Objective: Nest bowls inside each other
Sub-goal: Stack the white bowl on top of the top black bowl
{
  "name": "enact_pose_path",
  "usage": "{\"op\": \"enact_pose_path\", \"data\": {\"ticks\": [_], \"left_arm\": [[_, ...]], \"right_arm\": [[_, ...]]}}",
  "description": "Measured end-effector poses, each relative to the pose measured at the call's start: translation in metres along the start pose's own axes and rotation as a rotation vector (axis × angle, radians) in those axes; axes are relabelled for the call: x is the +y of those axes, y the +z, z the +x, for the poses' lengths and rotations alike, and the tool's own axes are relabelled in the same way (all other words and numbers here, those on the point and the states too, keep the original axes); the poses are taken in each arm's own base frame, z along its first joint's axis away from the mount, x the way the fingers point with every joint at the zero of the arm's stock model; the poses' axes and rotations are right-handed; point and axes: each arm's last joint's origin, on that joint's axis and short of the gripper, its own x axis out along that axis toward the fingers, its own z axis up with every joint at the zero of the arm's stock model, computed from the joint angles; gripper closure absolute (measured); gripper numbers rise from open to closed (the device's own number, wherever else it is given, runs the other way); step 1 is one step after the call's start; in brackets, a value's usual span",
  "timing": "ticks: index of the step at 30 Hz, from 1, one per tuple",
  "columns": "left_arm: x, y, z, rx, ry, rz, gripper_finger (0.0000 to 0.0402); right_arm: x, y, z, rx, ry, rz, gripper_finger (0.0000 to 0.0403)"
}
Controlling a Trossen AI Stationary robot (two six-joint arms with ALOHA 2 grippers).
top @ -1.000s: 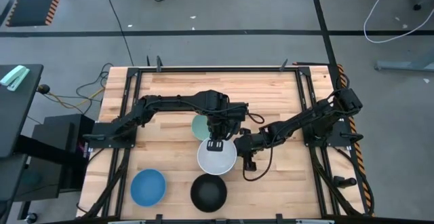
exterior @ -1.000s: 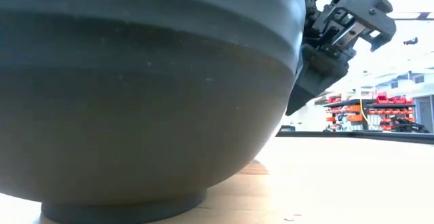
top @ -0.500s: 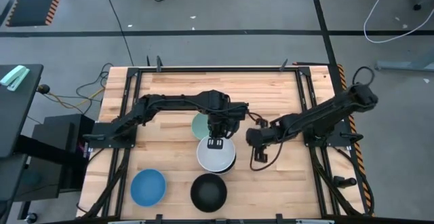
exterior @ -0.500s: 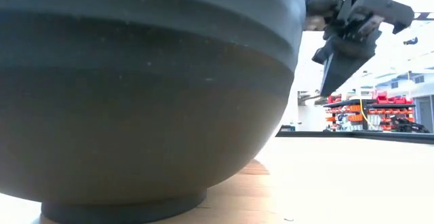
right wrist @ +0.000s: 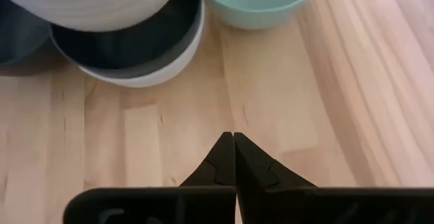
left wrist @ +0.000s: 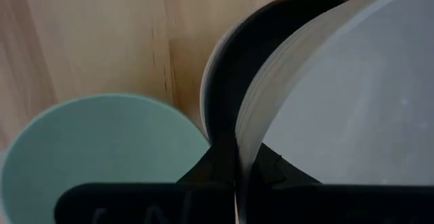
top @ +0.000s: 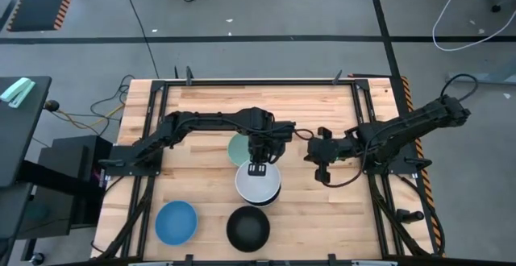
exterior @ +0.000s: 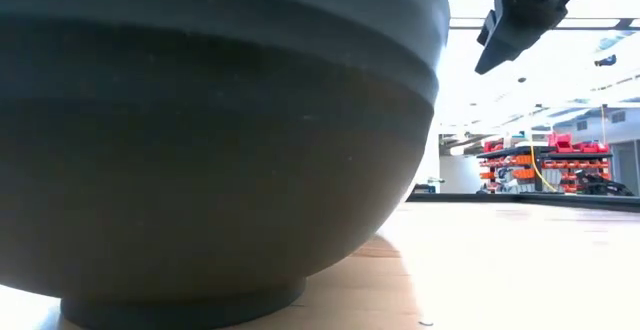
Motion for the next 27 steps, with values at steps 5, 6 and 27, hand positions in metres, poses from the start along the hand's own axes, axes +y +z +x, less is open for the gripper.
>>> {"op": "enact_pose_path", "data": {"ticks": [5,6,27], "left_arm": [[0.002,0.001,0.0,-0.012,0.002,0.0,0.0389],[0.002,0.001,0.0,-0.014,0.002,0.0,0.0393],[0.019,0.007,0.043,0.098,-0.025,-0.017,0.0393]], "right_arm": [[0.0,-0.001,0.003,0.02,-0.011,-0.004,0.0403],[0.0,-0.001,0.004,0.024,-0.013,-0.004,0.0403],[0.0,-0.003,0.007,0.043,-0.019,-0.008,0.0403]]}}
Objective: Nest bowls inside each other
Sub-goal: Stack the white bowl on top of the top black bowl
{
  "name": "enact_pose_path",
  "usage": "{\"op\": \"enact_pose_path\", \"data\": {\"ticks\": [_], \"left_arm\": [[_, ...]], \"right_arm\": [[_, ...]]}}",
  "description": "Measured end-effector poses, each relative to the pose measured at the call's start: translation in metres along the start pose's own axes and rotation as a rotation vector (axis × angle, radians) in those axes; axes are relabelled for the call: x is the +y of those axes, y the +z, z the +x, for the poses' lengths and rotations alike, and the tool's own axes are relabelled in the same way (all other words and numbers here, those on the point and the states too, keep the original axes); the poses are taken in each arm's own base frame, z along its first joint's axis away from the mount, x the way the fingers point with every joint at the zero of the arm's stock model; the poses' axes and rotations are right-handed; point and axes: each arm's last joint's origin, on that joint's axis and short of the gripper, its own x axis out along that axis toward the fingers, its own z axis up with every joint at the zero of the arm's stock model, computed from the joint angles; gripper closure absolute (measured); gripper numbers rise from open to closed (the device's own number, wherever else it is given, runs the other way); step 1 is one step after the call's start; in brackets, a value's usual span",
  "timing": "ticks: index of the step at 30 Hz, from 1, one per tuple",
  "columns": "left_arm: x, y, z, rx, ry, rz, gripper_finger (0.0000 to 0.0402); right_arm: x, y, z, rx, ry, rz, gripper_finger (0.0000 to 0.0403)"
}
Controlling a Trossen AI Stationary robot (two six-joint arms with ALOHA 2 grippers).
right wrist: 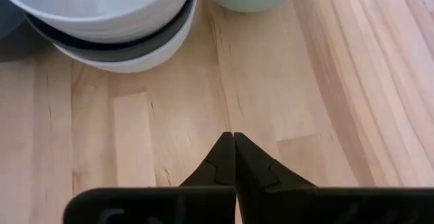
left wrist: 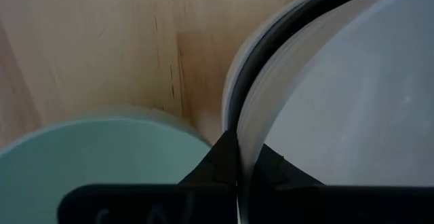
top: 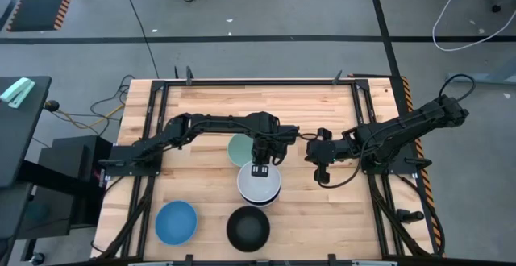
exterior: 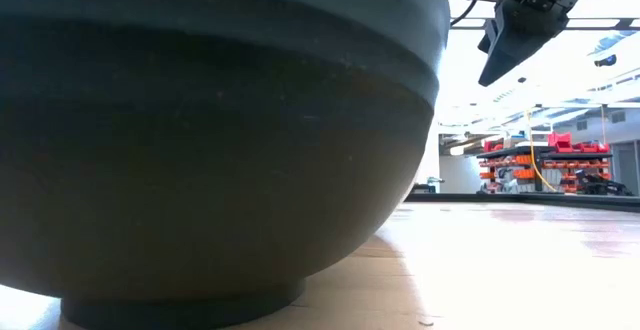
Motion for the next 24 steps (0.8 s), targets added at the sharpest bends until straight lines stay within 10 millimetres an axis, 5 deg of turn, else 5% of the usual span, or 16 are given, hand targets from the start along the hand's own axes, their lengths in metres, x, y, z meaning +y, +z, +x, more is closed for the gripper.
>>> {"op": "enact_pose_path", "data": {"ticks": [15,24], "left_arm": [[-0.008,0.001,0.001,-0.016,-0.12,0.011,0.0385],[-0.002,0.005,0.02,0.024,-0.127,0.001,0.039]], "right_arm": [[0.0,0.0,0.0,-0.004,0.002,0.0,0.0403],[0.0,0.0,0.0,0.0,0.004,-0.002,0.0403]]}}
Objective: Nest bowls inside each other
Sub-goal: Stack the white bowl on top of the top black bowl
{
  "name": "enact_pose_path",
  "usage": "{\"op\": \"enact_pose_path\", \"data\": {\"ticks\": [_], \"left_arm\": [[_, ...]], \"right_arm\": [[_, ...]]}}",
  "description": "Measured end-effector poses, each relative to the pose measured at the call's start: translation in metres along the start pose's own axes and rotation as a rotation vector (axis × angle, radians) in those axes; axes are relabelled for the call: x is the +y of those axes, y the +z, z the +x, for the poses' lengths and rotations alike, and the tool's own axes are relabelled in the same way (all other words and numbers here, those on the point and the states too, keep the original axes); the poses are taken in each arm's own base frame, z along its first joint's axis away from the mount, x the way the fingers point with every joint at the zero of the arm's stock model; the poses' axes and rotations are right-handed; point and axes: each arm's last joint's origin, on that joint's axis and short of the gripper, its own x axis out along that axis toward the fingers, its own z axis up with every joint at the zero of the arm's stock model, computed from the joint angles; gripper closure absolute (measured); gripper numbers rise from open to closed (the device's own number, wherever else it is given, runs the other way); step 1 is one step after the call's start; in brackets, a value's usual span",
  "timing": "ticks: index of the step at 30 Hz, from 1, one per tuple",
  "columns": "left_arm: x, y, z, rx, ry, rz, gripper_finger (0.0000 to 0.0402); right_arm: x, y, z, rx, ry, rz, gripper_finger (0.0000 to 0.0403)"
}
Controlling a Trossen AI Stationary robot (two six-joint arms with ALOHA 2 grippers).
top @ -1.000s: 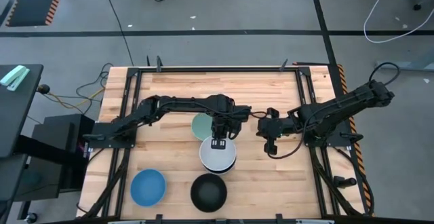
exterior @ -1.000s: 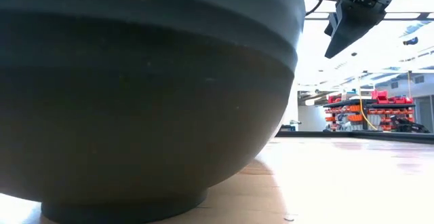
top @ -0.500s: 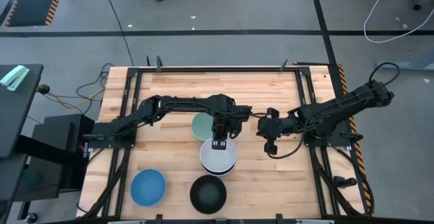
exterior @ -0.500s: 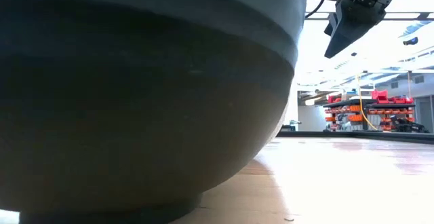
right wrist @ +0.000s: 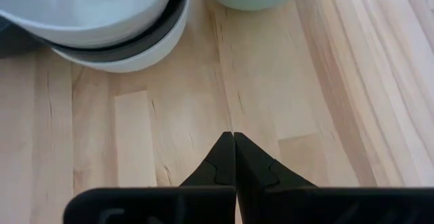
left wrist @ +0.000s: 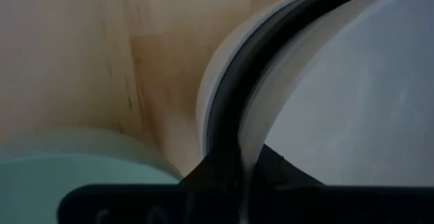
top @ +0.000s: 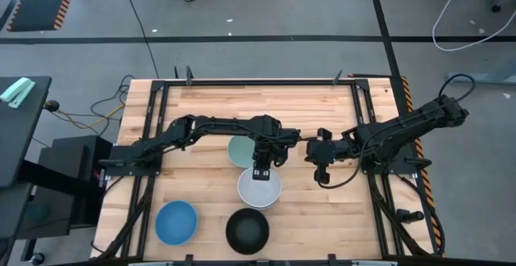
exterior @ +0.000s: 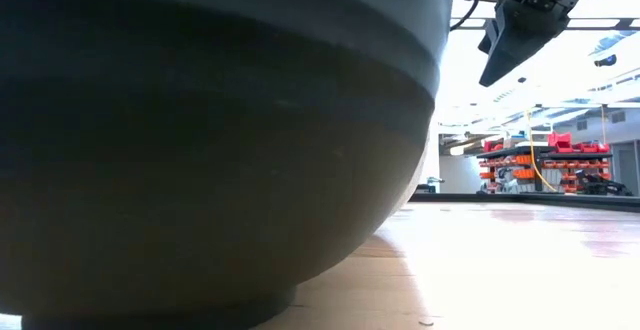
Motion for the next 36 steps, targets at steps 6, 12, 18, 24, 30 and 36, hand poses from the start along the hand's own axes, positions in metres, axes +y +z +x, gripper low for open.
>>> {"op": "enact_pose_path", "data": {"ticks": [6,12,18,24,30,36], "left_arm": [[0.0,0.0,0.0,0.0,0.001,-0.001,0.0383],[0.0004,0.0009,0.0004,-0.008,0.003,0.002,0.0383],[0.0006,0.0021,0.001,-0.018,0.006,-0.008,0.0349],[-0.0013,0.0005,-0.0005,-0.008,0.004,-0.017,0.0352],[-0.0058,-0.0012,-0.0037,-0.008,-0.046,-0.04,0.0354],[-0.007,-0.0019,-0.0037,-0.002,-0.07,-0.066,0.0334]], "right_arm": [[0.0,0.0001,0.0,-0.002,-0.002,-0.002,0.0403],[0.0001,0.0004,-0.0002,-0.005,-0.002,-0.002,0.0403],[0.0001,0.0007,-0.0004,-0.008,-0.001,-0.001,0.0401],[0.0001,0.0007,-0.0004,-0.008,-0.001,-0.001,0.0394],[0.0003,0.0016,-0.0009,-0.014,0.0,0.0,0.0393],[0.0003,0.0015,-0.0009,-0.012,0.001,0.0,0.0392]]}}
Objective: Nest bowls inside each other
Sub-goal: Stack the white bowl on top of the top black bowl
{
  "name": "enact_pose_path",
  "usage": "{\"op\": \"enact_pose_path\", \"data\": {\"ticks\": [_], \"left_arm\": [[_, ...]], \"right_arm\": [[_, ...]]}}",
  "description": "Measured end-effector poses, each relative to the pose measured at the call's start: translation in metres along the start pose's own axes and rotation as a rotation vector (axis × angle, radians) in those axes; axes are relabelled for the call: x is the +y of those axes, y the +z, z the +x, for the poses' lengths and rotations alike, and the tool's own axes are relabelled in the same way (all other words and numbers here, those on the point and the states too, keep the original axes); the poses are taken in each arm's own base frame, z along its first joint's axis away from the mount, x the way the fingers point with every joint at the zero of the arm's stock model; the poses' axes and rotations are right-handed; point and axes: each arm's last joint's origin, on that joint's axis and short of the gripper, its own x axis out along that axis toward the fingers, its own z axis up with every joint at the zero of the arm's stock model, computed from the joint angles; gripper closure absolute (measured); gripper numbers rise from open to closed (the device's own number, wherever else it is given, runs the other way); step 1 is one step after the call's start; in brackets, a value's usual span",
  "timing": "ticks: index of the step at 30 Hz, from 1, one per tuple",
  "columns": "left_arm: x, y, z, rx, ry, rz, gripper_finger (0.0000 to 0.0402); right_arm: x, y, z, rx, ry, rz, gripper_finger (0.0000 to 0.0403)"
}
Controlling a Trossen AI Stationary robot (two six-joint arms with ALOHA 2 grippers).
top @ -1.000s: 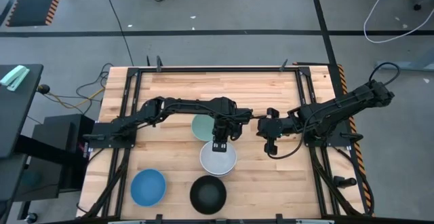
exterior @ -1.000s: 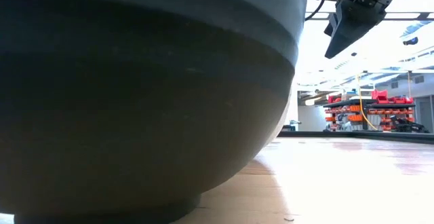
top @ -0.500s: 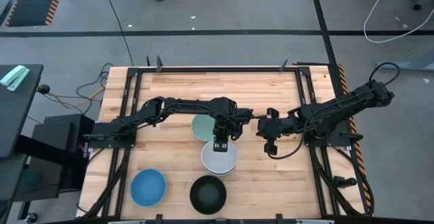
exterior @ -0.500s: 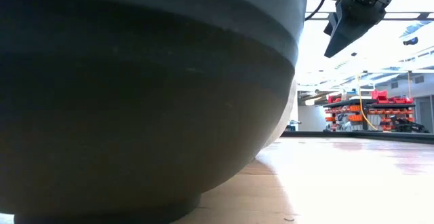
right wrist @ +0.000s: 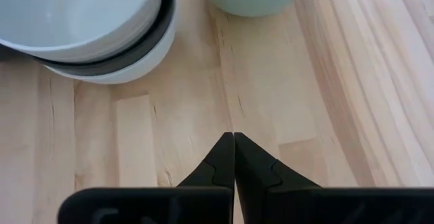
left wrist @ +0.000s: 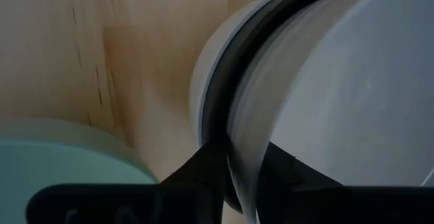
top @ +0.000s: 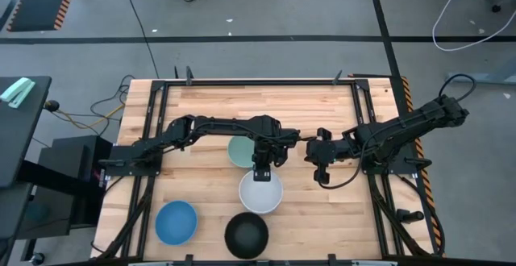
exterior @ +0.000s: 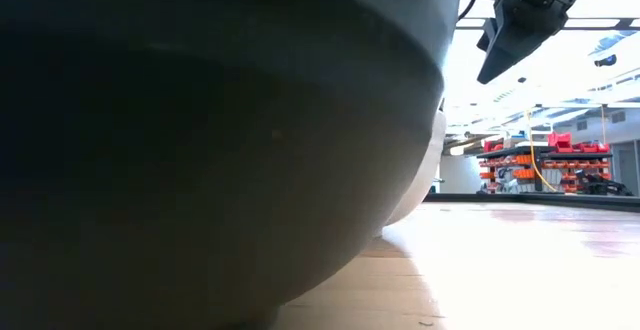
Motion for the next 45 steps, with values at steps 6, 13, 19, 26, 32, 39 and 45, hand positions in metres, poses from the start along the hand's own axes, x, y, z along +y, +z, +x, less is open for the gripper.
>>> {"op": "enact_pose_path", "data": {"ticks": [6,13,19,26,32,39,45], "left_arm": [[-0.005,-0.002,-0.01,-0.004,-0.026,-0.005,0.0309],[-0.021,-0.001,-0.043,-0.11,-0.027,0.047,0.0281],[-0.025,-0.009,-0.053,-0.102,0.006,0.048,0.0264],[-0.023,-0.008,-0.054,-0.112,0.011,0.079,0.0266],[-0.021,-0.013,-0.066,-0.135,0.031,0.08,0.0283],[-0.009,-0.013,-0.072,-0.148,0.056,0.042,0.0304],[-0.012,-0.013,-0.071,-0.145,0.053,0.033,0.0349]], "right_arm": [[0.0,0.001,0.0,-0.009,0.0,-0.005,0.0392],[0.0,0.002,0.0,-0.019,0.003,-0.003,0.0392],[0.001,0.003,-0.001,-0.027,0.007,-0.007,0.0392],[0.001,0.003,0.0,-0.027,0.008,-0.007,0.0392],[0.001,0.003,0.0,-0.026,0.009,-0.008,0.0392],[0.001,0.002,0.0,-0.025,0.01,-0.008,0.0392],[0.001,0.002,0.0,-0.024,0.01,-0.019,0.0392]]}}
